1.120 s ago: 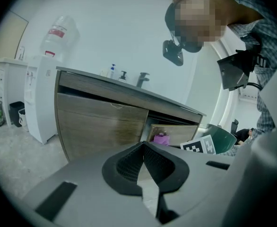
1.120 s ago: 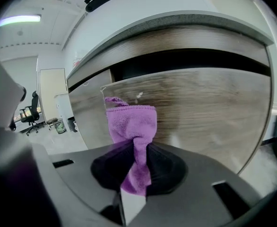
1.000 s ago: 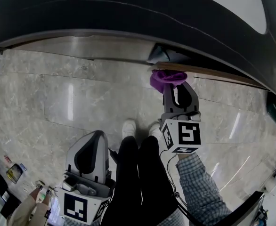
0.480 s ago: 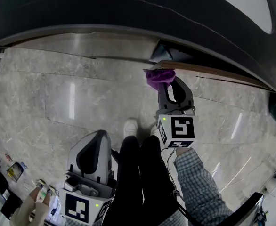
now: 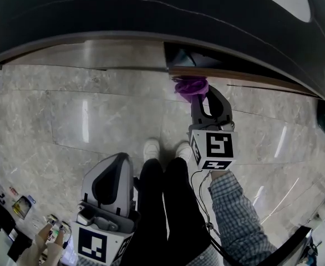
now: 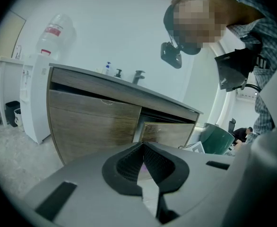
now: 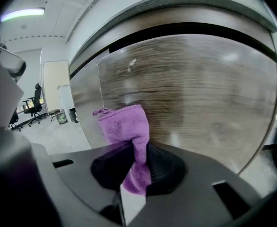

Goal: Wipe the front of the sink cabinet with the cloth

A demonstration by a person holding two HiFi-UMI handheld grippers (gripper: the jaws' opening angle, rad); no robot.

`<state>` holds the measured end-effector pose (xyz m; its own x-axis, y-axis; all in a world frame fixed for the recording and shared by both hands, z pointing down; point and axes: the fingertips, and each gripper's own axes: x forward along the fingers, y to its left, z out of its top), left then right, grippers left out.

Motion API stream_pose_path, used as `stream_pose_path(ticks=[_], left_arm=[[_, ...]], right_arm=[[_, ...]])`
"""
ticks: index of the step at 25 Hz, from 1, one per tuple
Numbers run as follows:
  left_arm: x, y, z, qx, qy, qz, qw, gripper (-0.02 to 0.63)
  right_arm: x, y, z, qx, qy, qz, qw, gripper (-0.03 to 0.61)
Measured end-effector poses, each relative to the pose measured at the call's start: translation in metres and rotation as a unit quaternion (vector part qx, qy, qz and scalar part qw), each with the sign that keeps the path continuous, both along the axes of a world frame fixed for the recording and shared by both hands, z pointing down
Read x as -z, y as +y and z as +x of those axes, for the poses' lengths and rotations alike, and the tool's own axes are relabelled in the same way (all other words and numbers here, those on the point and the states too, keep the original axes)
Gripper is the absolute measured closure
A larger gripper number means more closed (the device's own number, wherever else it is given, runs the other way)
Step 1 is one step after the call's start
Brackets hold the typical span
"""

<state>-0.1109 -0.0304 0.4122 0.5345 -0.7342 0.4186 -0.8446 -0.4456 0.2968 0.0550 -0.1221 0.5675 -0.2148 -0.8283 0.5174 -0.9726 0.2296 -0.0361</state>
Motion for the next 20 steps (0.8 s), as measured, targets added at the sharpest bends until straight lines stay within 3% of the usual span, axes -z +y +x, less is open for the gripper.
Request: stream_pose_path(ticks=[12, 20], left_arm=[[0.013, -0.008, 0.052, -0.037, 0.007, 0.017, 0.9992, 0.603], [0.009, 0.002, 0.086, -0.051, -0.002, 0.002, 0.9987, 0.603]], right_arm=[[0.002, 0.011, 0.088, -0.048, 0.031, -0.003, 0.998, 0.503], [-0.003, 0.019, 0.15, -0.065, 0.054, -0.007, 0.996, 0.503]])
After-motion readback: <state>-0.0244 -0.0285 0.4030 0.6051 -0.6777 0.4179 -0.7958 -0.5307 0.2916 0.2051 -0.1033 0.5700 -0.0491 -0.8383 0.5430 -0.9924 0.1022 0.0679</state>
